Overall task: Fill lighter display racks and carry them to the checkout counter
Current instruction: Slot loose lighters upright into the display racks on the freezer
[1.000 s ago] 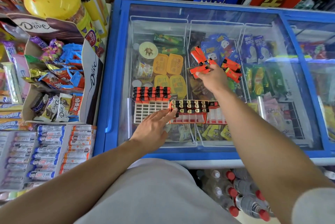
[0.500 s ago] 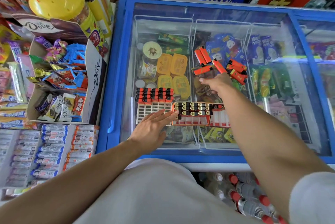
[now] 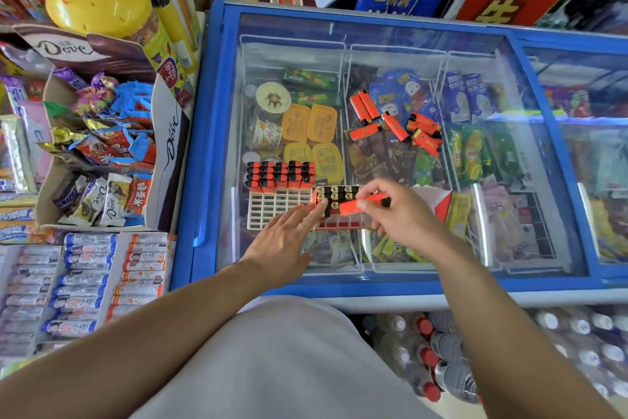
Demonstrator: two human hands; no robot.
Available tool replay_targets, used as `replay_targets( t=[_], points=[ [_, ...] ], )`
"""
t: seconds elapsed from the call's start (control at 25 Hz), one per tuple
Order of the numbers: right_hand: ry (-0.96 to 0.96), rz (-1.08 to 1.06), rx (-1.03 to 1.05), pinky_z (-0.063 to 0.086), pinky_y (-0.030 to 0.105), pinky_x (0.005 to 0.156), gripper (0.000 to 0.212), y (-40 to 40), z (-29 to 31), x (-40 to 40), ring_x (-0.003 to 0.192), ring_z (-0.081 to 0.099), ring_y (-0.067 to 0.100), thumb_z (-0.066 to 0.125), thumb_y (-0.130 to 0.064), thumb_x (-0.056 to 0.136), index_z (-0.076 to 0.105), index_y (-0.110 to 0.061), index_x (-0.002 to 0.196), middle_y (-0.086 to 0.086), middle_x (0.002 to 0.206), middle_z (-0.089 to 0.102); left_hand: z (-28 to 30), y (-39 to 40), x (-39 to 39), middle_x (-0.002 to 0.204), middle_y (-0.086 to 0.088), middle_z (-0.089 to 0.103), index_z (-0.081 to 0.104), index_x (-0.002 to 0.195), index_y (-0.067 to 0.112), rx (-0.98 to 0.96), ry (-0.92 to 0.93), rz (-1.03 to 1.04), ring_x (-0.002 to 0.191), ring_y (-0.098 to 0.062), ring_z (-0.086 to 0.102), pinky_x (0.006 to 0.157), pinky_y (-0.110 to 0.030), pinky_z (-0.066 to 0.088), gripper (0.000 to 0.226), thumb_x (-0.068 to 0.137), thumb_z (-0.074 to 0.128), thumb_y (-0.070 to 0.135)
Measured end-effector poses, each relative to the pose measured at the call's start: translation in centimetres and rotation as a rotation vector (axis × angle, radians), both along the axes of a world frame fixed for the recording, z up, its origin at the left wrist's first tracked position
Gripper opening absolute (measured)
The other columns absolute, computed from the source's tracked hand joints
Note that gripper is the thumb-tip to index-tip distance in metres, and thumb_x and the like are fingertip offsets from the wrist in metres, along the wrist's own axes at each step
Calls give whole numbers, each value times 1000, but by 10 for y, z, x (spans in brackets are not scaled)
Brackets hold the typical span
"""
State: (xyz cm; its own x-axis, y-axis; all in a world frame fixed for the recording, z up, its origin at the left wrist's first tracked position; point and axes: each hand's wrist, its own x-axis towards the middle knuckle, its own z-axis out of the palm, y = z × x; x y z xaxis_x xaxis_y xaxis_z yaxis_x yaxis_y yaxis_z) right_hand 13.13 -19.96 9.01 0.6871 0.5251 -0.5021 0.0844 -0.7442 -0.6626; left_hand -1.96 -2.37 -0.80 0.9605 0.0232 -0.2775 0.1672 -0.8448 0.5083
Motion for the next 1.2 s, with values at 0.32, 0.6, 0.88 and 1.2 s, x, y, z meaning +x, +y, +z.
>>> replay_targets(
  t=[0.32, 0.6, 0.88, 1.2],
  points=[
    [-234, 200, -52, 52, 28, 56, 23, 5, -56, -32, 56, 59, 4, 58, -37, 99, 58, -27, 120, -8, 73, 65, 0, -1, -6, 170, 1, 9, -9, 161, 33, 26, -18, -21, 156, -19, 9, 126, -34, 7, 95, 96, 61, 28],
    [-512, 201, -114, 50, 29, 60, 24, 6, -66, -36, 70, 63, 10, 56, -50, 97, 59, -33, 113, -9, 81, 69, 0, -3, -7, 170, 2, 8, -6, 162, 32, 14, -16, -8, 156, -18, 7, 124, -33, 5, 94, 96, 60, 26],
    [-674, 247, -237, 34, 26, 45, 20, 4, -62, -34, 57, 55, 10, 54, -36, 100, 44, -27, 116, -9, 76, 66, 1, -4, -7, 169, 2, 10, -7, 161, 34, 16, -14, 4, 156, -19, 10, 124, -34, 7, 96, 95, 62, 24],
    [-720, 169, -51, 51, 27, 56, 21, 10, -81, -36, 69, 60, 8, 77, -27, 86, 68, -28, 104, -13, 100, 57, 2, -4, -8, 169, 2, 11, -6, 161, 33, 14, -5, 4, 155, -19, 10, 124, -34, 7, 95, 96, 62, 26]
  ],
)
